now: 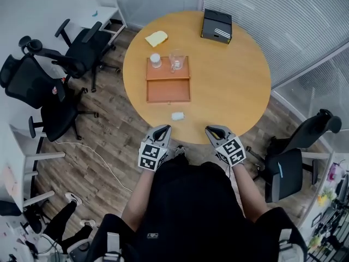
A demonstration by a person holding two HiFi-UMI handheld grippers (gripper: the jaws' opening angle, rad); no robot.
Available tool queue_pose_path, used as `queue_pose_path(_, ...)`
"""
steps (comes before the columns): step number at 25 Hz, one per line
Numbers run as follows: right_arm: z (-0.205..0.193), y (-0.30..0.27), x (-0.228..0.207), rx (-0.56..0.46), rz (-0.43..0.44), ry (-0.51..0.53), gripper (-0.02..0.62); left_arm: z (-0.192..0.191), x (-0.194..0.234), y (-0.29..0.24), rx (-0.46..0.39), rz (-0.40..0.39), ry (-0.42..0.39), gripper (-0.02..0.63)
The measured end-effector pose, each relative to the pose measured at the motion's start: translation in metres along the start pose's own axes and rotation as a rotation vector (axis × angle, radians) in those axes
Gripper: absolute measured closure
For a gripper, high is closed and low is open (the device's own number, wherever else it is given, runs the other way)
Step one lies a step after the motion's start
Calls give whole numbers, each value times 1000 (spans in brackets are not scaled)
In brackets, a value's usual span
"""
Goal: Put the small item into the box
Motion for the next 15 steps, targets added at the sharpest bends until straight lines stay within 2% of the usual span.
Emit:
queue_pose_path(7,3,-14,-1,8,-12,-7,583,-11,22,-14,34,-29,-10,598)
queue_pose_path(15,4,-31,-19,23,6,-14,583,-16,33,-31,58,-37,26,598)
Point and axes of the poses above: the fingertips, and each gripper's own axes: y backward along the fingers, x to its left, z out of its top, the point moved 7 cm from there along y, backward along the fingers, and after that the axes turned 7 degrees about -y, right-handed, at the moved point
